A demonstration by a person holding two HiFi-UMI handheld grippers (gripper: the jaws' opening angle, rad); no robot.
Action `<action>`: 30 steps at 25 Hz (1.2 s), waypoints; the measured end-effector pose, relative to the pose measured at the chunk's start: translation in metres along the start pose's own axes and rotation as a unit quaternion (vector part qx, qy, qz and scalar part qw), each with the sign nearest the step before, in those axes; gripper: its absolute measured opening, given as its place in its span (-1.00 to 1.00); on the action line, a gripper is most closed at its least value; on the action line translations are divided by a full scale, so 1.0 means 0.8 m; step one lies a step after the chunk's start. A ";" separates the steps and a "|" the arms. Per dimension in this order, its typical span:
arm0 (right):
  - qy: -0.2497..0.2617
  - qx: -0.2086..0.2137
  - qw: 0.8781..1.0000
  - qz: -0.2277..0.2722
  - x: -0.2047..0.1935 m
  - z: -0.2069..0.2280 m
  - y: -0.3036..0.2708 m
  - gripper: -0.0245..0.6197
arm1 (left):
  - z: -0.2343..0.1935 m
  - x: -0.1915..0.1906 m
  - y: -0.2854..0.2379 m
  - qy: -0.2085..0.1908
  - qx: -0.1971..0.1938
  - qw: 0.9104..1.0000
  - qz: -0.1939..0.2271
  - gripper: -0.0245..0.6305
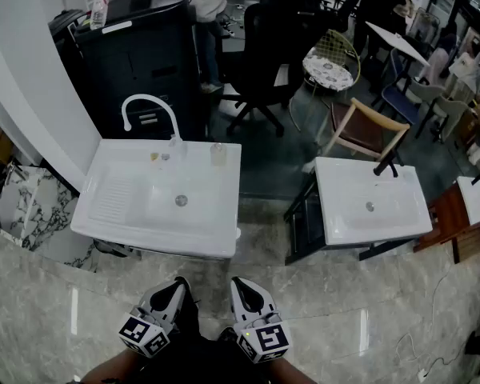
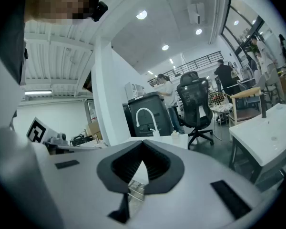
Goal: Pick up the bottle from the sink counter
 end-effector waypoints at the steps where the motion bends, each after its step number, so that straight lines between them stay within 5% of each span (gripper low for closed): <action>1: 0.000 0.003 1.000 -0.001 0.000 -0.012 0.008 -0.90 | 0.007 0.001 0.014 -0.004 -0.004 1.000 0.001 -0.93; 14: -0.001 -0.020 1.000 -0.014 0.004 -0.115 0.043 -0.90 | 0.022 0.020 0.112 -0.047 -0.040 0.998 0.001 -0.93; 30: -0.012 -0.095 0.995 -0.004 0.015 -0.182 -0.001 -0.90 | -0.053 0.080 0.153 -0.022 -0.090 0.995 0.020 -0.93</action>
Point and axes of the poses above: the fingertips, and each gripper's own axes: y backward along the fingers, z to its right, x out of its top, the point moved 2 cm from there along y, backward along the fingers, and after that the axes turned 10 degrees about y, right-handed, at the moved point
